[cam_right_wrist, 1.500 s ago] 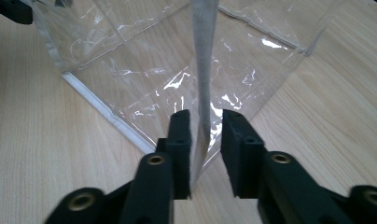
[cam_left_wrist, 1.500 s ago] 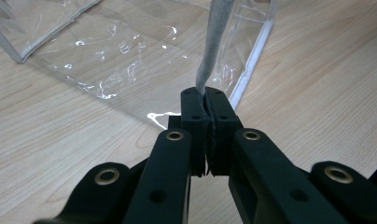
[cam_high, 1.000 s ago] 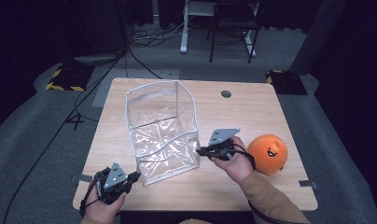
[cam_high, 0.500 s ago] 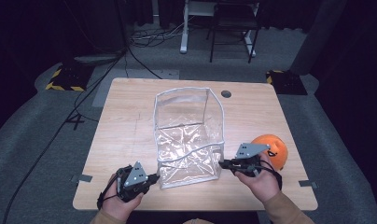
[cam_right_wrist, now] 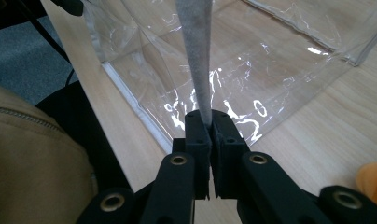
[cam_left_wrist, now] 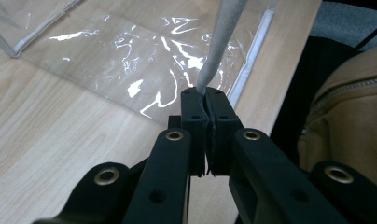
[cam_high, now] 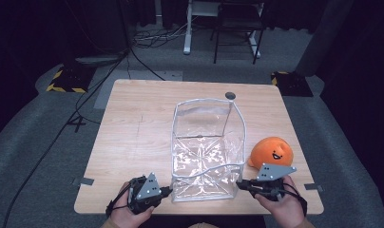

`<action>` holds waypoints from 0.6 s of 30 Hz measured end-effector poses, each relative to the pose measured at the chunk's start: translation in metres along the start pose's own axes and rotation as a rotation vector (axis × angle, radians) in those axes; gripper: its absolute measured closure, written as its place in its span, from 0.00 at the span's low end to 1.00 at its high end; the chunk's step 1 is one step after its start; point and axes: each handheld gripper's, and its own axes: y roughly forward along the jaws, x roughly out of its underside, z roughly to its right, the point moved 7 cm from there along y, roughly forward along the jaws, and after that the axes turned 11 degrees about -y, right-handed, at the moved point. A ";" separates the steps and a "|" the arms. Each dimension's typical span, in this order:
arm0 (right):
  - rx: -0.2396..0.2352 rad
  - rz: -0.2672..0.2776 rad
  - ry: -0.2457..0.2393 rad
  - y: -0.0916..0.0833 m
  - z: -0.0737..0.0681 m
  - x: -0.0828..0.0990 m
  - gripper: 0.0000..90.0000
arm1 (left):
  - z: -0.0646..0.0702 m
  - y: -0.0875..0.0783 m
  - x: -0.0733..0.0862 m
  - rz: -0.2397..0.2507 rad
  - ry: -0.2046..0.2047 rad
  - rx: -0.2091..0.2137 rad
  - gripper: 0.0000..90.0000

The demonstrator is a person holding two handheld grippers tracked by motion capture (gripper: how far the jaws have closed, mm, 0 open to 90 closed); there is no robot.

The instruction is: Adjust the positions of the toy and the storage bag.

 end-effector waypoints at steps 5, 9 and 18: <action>-0.013 0.008 0.007 -0.006 -0.012 0.005 0.96 | 0.011 -0.005 0.006 -0.012 0.015 -0.012 0.97; -0.027 0.012 0.014 -0.009 -0.020 0.006 0.96 | 0.020 -0.009 0.010 -0.020 0.027 -0.026 0.97; -0.038 0.002 0.008 -0.010 -0.025 0.006 0.95 | 0.019 -0.011 0.014 -0.007 0.000 -0.003 0.97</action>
